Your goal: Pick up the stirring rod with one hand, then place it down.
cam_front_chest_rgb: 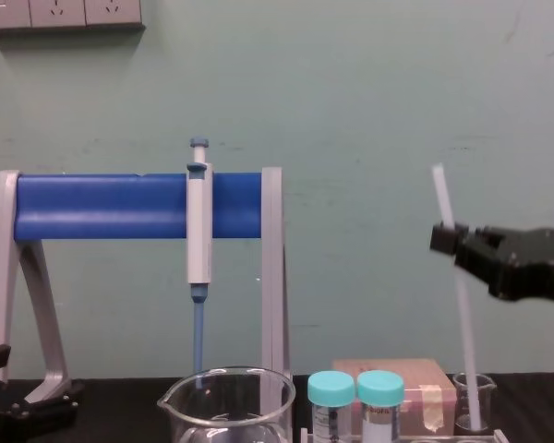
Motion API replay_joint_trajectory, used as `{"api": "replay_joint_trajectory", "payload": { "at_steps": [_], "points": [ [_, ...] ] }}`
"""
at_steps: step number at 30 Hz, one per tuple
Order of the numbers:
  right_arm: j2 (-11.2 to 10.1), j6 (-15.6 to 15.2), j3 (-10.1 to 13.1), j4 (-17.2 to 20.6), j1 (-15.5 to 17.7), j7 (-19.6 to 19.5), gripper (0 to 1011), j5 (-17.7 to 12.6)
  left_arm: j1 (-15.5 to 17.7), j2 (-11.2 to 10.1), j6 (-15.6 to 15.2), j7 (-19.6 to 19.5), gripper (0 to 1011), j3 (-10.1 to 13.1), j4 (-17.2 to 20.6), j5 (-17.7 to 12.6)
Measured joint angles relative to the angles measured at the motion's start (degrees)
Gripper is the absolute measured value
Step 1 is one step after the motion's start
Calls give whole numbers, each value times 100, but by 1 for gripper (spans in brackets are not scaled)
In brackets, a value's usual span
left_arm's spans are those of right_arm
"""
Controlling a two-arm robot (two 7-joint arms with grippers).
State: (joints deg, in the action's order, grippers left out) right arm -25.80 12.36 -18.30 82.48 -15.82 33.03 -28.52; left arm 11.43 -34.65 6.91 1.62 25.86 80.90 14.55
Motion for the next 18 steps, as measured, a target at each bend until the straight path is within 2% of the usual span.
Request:
{"api": "replay_joint_trajectory", "payload": {
  "at_steps": [11,18],
  "points": [
    [-52,15,328,484,89,-265,68,-59,0,0,0,0,1000,0,0,0],
    [-28,-43,446,599,155,-401,68,-64,0,0,0,0,1000,0,0,0]
  ]
}}
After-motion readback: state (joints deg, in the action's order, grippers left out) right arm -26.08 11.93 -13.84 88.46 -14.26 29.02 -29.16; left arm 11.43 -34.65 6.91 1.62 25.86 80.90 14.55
